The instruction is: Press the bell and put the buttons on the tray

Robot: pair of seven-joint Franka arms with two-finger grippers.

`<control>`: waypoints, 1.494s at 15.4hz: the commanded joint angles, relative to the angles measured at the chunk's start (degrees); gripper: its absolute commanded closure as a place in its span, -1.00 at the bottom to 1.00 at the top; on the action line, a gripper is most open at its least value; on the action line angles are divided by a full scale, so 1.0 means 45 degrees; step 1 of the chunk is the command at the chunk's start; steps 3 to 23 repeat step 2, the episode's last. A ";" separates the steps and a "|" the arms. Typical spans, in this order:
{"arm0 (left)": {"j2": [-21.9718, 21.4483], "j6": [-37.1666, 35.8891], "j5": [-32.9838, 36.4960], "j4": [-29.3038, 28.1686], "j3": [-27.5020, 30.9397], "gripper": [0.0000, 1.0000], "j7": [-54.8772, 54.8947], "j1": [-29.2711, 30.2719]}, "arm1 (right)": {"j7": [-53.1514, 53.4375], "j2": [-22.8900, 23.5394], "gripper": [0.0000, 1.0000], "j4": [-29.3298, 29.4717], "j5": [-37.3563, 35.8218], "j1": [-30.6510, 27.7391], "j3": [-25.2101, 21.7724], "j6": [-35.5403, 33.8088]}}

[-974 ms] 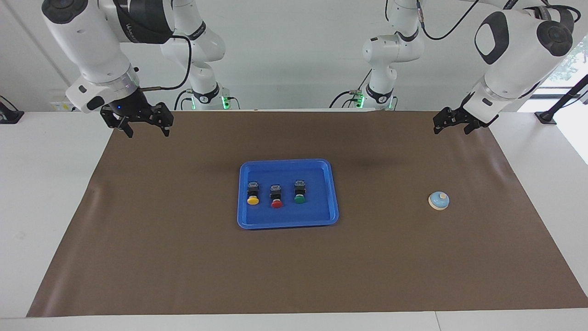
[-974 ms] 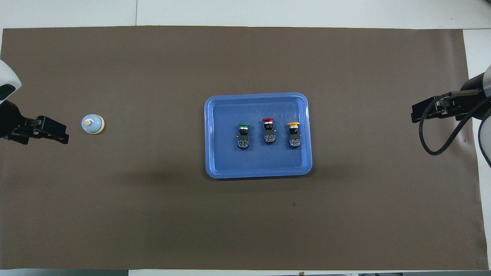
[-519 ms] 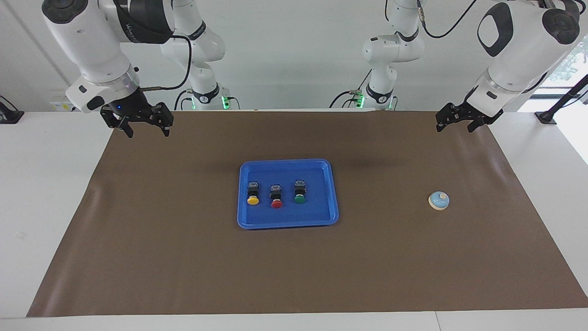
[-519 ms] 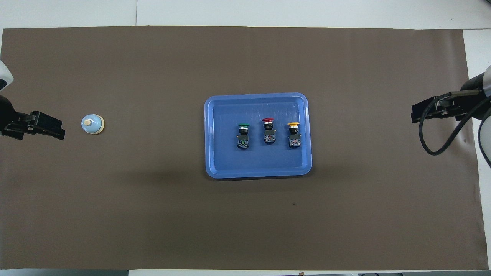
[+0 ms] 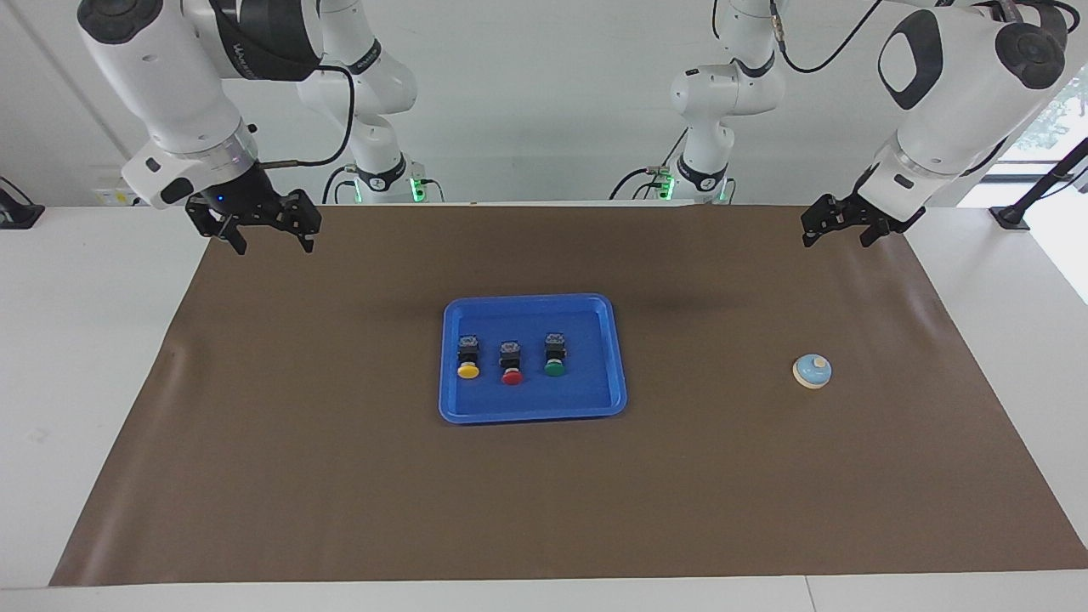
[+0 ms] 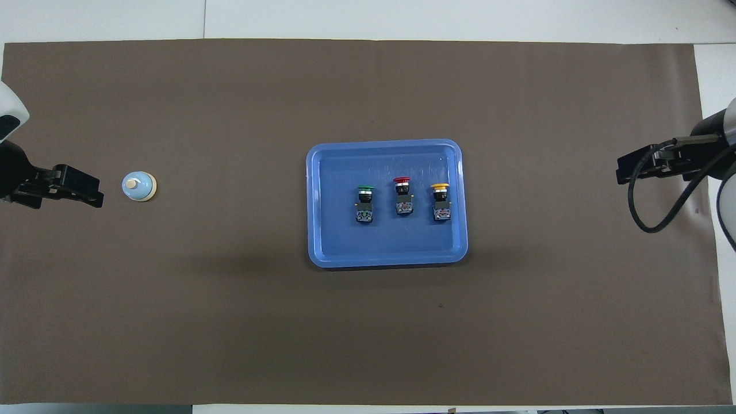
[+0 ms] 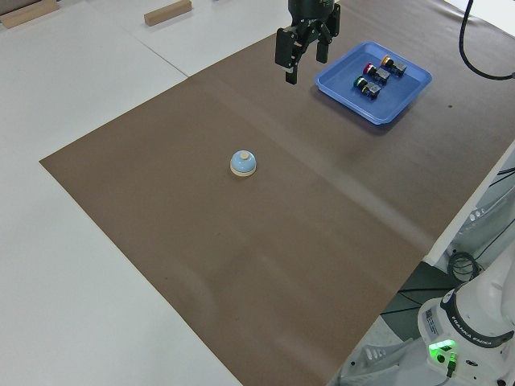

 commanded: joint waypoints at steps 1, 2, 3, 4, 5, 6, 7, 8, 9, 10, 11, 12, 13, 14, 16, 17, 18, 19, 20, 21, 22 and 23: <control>0.0181 -0.0274 -0.0012 0.0402 0.0136 -1.00 -0.0223 -0.0172 | -0.0306 -0.0248 -1.00 -0.0250 -0.0003 -0.0125 0.0084 -0.0089; 0.0181 -0.0274 -0.0012 0.0402 0.0136 -1.00 -0.0223 -0.0172 | -0.0287 -0.0248 -1.00 -0.0250 -0.0003 -0.0125 0.0065 -0.0089; 0.0181 -0.0274 -0.0012 0.0402 0.0136 -1.00 -0.0223 -0.0172 | -0.0287 -0.0248 -1.00 -0.0250 -0.0003 -0.0125 0.0065 -0.0089; 0.0181 -0.0274 -0.0012 0.0402 0.0136 -1.00 -0.0223 -0.0172 | -0.0287 -0.0248 -1.00 -0.0250 -0.0003 -0.0125 0.0065 -0.0089; 0.0181 -0.0274 -0.0012 0.0402 0.0136 -1.00 -0.0223 -0.0172 | -0.0287 -0.0248 -1.00 -0.0250 -0.0003 -0.0125 0.0065 -0.0089; 0.0181 -0.0274 -0.0012 0.0402 0.0136 -1.00 -0.0223 -0.0172 | -0.0287 -0.0248 -1.00 -0.0250 -0.0003 -0.0125 0.0065 -0.0089; 0.0181 -0.0274 -0.0012 0.0402 0.0136 -1.00 -0.0223 -0.0172 | -0.0287 -0.0248 -1.00 -0.0250 -0.0003 -0.0125 0.0065 -0.0089; 0.0181 -0.0274 -0.0012 0.0402 0.0136 -1.00 -0.0223 -0.0172 | -0.0287 -0.0248 -1.00 -0.0250 -0.0003 -0.0125 0.0065 -0.0089; 0.0181 -0.0274 -0.0012 0.0402 0.0136 -1.00 -0.0223 -0.0172 | -0.0287 -0.0248 -1.00 -0.0250 -0.0003 -0.0125 0.0065 -0.0089; 0.0181 -0.0274 -0.0012 0.0402 0.0136 -1.00 -0.0223 -0.0172 | -0.0287 -0.0248 -1.00 -0.0250 -0.0003 -0.0125 0.0065 -0.0089; 0.0181 -0.0274 -0.0012 0.0402 0.0136 -1.00 -0.0223 -0.0172 | -0.0287 -0.0248 -1.00 -0.0250 -0.0003 -0.0125 0.0065 -0.0089; 0.0181 -0.0274 -0.0012 0.0402 0.0136 -1.00 -0.0223 -0.0172 | -0.0287 -0.0248 -1.00 -0.0250 -0.0003 -0.0125 0.0065 -0.0089; 0.0181 -0.0274 -0.0012 0.0402 0.0136 -1.00 -0.0223 -0.0172 | -0.0287 -0.0248 -1.00 -0.0250 -0.0003 -0.0125 0.0065 -0.0089; 0.0181 -0.0274 -0.0012 0.0402 0.0136 -1.00 -0.0223 -0.0172 | -0.0287 -0.0248 -1.00 -0.0250 -0.0003 -0.0125 0.0065 -0.0089; 0.0181 -0.0274 -0.0012 0.0402 0.0136 -1.00 -0.0223 -0.0172 | -0.0287 -0.0248 -1.00 -0.0250 -0.0003 -0.0125 0.0065 -0.0089; 0.0181 -0.0274 -0.0012 0.0402 0.0136 -1.00 -0.0223 -0.0172 | -0.0287 -0.0248 -1.00 -0.0250 -0.0003 -0.0125 0.0065 -0.0089; 0.0181 -0.0274 -0.0012 0.0402 0.0136 -1.00 -0.0223 -0.0172 | -0.0287 -0.0248 -1.00 -0.0250 -0.0003 -0.0125 0.0065 -0.0089; 0.0181 -0.0274 -0.0012 0.0402 0.0136 -1.00 -0.0223 -0.0172 | -0.0287 -0.0248 -1.00 -0.0250 -0.0003 -0.0125 0.0065 -0.0089; 0.0181 -0.0274 -0.0012 0.0402 0.0136 -1.00 -0.0223 -0.0172 | -0.0287 -0.0248 -1.00 -0.0250 -0.0003 -0.0125 0.0065 -0.0089; 0.0181 -0.0274 -0.0012 0.0402 0.0136 -1.00 -0.0223 -0.0172 | -0.0287 -0.0248 -1.00 -0.0250 -0.0003 -0.0125 0.0065 -0.0089; 0.0181 -0.0274 -0.0012 0.0402 0.0136 -1.00 -0.0223 -0.0172 | -0.0287 -0.0248 -1.00 -0.0250 -0.0003 -0.0125 0.0065 -0.0089; 0.0181 -0.0274 -0.0012 0.0402 0.0136 -1.00 -0.0223 -0.0172 | -0.0287 -0.0248 -1.00 -0.0250 -0.0003 -0.0125 0.0065 -0.0089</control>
